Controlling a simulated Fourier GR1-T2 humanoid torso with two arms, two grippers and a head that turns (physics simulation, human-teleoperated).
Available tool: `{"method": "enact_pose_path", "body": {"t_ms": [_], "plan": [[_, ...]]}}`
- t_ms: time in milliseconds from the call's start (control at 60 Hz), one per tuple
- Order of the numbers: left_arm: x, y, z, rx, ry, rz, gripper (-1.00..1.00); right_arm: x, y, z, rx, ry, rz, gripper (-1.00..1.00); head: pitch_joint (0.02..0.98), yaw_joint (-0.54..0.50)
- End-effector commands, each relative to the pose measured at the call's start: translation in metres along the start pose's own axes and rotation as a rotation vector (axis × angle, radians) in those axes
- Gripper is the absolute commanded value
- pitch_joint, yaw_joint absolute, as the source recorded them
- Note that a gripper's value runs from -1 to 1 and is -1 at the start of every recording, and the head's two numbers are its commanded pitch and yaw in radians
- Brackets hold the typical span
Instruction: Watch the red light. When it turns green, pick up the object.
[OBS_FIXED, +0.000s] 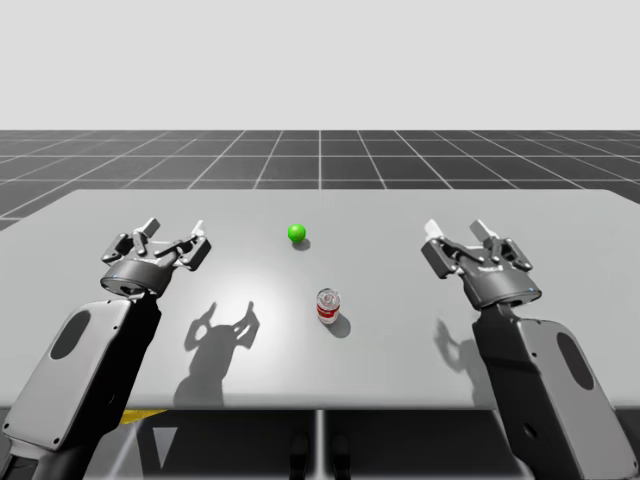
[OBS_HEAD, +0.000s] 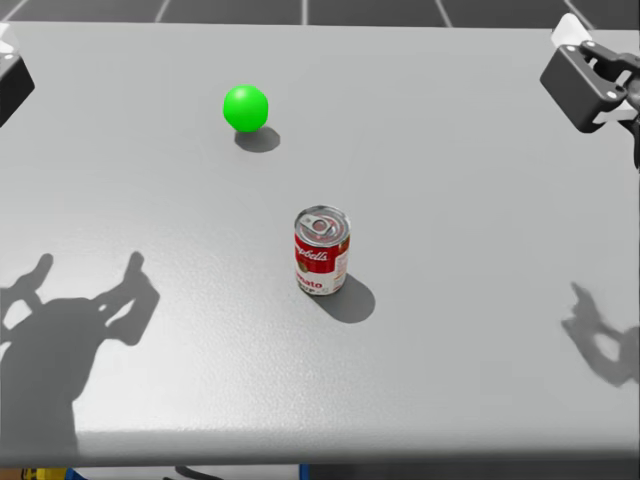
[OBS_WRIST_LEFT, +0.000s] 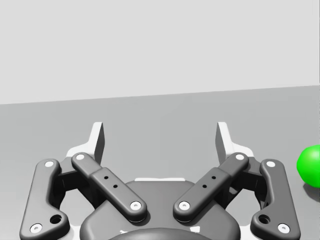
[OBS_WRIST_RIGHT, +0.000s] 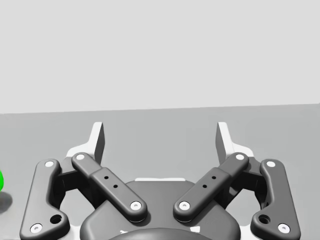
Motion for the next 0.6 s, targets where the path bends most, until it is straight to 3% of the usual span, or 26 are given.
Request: {"method": "enact_pose_path", "body": {"t_ms": [17,117,283,350,550,600], "plan": [[0.0,-0.001,0.001,-0.004,0.002,0.002,-1.0,-0.003,0.018,0.022,0.144,0.042,0.049,-1.0,0.845,-0.03],[0.0,-0.001,0.0,-0.004,0.003,0.003,-1.0,-0.014,0.025,0.037,0.24,0.073,0.09,-1.0,0.845,-0.03],[-0.001,-0.001,0.001,-0.006,0.005,0.004,-1.0,-0.041,0.039,0.062,0.387,0.155,0.09,-1.0,0.846,-0.03],[-0.001,-0.002,0.001,-0.008,0.005,0.002,-1.0,-0.054,0.045,0.07,0.459,0.177,0.116,-1.0,0.849,-0.03],[-0.002,-0.002,0.0,-0.019,0.005,-0.005,-1.0,-0.088,0.066,0.083,0.596,0.275,0.104,-1.0,0.852,-0.03],[-0.002,-0.002,0.0,-0.02,0.005,-0.005,-1.0,-0.093,0.069,0.083,0.604,0.302,0.088,-1.0,0.853,-0.03]]}}
